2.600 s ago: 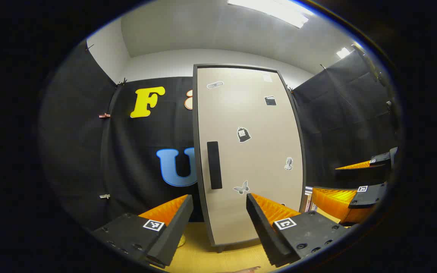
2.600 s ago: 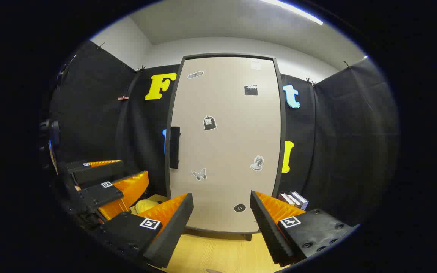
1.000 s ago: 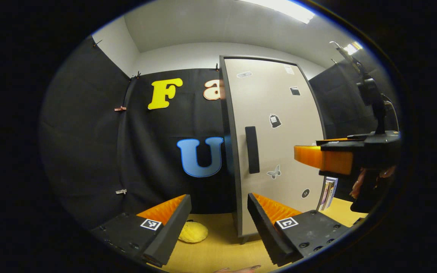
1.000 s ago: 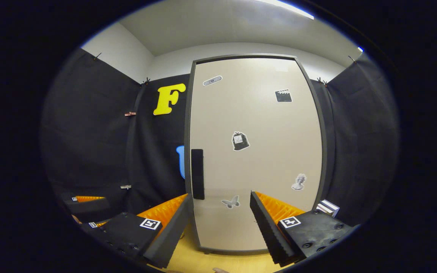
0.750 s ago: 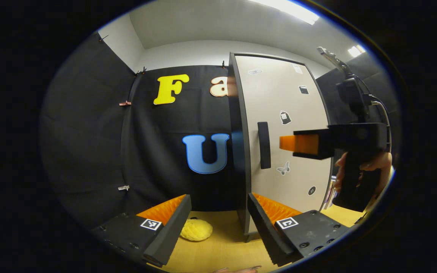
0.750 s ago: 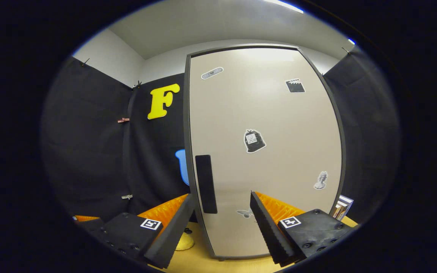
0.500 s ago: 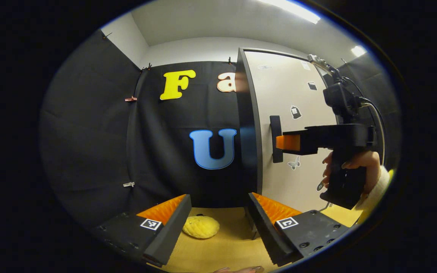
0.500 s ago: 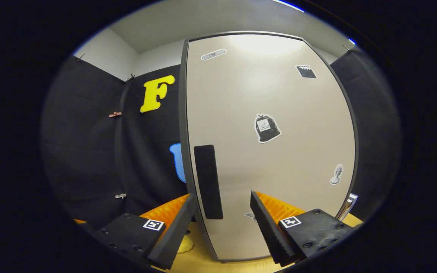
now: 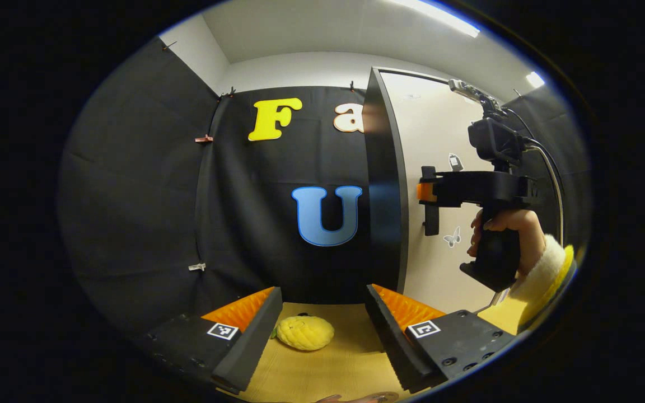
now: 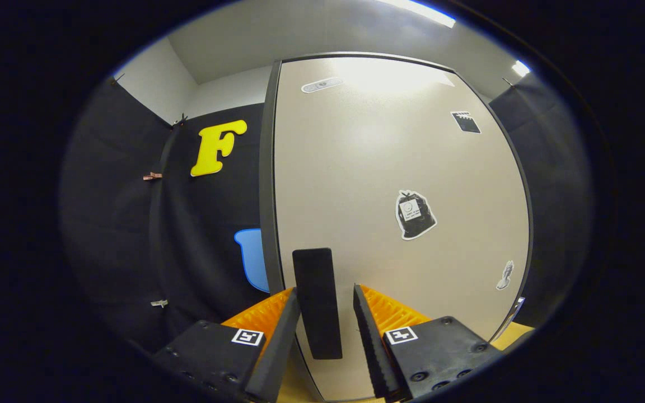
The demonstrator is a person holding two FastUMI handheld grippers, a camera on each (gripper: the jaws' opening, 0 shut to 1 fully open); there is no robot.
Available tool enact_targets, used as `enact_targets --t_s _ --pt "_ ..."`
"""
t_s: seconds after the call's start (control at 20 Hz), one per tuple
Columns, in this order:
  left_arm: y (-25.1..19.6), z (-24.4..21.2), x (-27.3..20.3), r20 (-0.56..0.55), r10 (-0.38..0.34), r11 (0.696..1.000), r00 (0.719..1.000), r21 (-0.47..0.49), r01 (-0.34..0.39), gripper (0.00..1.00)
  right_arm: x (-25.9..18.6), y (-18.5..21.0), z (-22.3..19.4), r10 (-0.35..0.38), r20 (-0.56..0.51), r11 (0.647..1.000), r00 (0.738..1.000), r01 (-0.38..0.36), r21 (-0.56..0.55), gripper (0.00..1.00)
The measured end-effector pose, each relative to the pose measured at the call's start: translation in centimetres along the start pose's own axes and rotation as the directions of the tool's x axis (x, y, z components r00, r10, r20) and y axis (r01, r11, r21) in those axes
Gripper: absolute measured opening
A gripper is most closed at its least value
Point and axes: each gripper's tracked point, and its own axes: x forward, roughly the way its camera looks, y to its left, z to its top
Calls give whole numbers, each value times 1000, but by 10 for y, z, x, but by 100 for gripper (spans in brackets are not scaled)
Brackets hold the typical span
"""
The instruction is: Open the cabinet door with the right hand, grasp the bottle in the cabinet with the left hand and place it on the coaster, then close the cabinet door with the right hand.
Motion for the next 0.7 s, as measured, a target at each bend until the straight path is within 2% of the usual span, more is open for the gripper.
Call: enact_targets --t_s 0.1,0.2,0.25,0.3,0.35,0.4,0.45,0.5,0.65,0.7 --pt "1 -1 0 -2 3 1000 1000 5 -3 94 1 5 -8 7 -28 999 1000 -8 -46 64" --pt "3 -2 -1 -2 6 1000 1000 11 -6 94 5 1 -15 -18 -41 996 999 14 -92 64" --pt "4 -2 0 -1 9 1000 1000 13 -9 94 4 2 -16 -26 -40 995 999 22 -101 38" --pt "4 -3 -1 -2 12 1000 1000 15 -12 94 0 2 -13 -31 -37 993 999 27 -112 40" --pt "4 -3 0 -3 13 1000 1000 15 -13 94 4 0 -15 -36 -36 994 999 32 -108 34" --pt "4 -4 -1 -5 16 1000 1000 15 -16 94 3 0 -14 -42 -41 994 998 38 -99 33" --pt "4 -4 -2 -9 17 1000 1000 16 -17 94 3 0 -16 -43 -50 994 998 38 -98 26" --pt "5 -4 -3 -10 20 1000 1000 18 -20 94 -1 1 -13 -51 -54 994 997 45 -100 26" --pt "5 0 -5 2 28 999 1000 31 -28 94 -4 -1 -16 -48 -82 992 995 39 -117 6" --pt "5 2 -7 7 29 999 1000 37 -30 94 -8 1 -15 -36 -87 994 996 26 -103 6"
